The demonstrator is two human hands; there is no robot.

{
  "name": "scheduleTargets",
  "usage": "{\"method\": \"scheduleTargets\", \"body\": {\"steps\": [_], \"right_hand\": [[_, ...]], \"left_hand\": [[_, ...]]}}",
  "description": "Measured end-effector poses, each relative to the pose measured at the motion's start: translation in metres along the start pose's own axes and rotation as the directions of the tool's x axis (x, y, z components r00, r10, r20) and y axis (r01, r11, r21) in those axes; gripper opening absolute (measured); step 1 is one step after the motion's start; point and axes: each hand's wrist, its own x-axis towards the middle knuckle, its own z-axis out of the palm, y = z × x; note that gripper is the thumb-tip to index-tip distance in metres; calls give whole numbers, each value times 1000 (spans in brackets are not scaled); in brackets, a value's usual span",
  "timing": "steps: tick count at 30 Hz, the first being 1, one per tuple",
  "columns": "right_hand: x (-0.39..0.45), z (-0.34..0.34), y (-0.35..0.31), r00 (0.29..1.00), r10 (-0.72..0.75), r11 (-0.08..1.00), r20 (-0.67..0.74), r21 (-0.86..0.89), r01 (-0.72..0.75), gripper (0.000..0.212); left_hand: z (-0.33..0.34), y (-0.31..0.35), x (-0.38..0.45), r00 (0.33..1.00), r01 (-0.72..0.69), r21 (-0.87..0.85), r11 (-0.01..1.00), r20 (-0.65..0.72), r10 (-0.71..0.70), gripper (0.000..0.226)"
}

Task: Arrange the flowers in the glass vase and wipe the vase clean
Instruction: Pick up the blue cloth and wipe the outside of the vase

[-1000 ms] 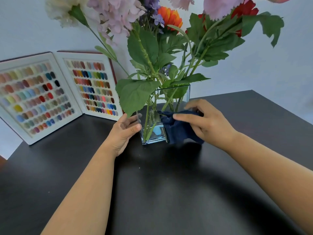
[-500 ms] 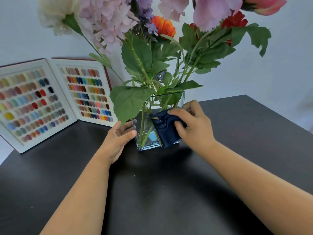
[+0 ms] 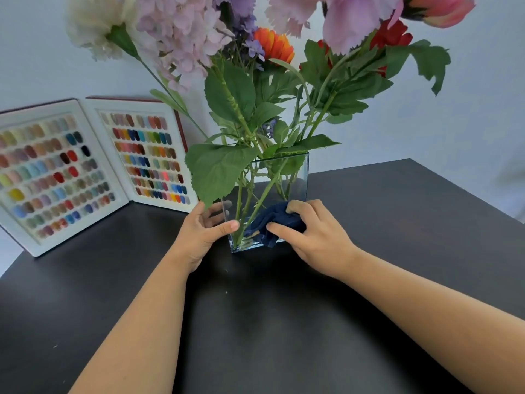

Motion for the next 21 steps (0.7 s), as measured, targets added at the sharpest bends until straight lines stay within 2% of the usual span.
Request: {"method": "scheduleTargets", "body": {"steps": [2,5,8,10,14,21], "right_hand": [[11,-11,5,1000,-27,999,9,25,26,25],[36,-32,26,993,113,992,-21,56,-111,17],[55,-46,37,979,99,995,-176,37,-94,35],[53,-45,35,980,67,998,-187,1,-68,38],[28,-27,24,993,71,997,-99,37,-67,38],[-13,-4,15,992,-29,996,125,82,19,39]], "left_hand": [[-1,-2,1,1000,6,-1,1000,3,-6,66],[-3,-4,3,1000,12,-2,1000,3,-12,68],[-5,-4,5,1000,22,5,1000,8,-22,72],[-5,-4,4,1000,15,10,1000,11,-15,78],[-4,-2,3,1000,10,7,1000,15,-10,80],[-2,-2,3,1000,20,17,1000,6,-20,87]]}}
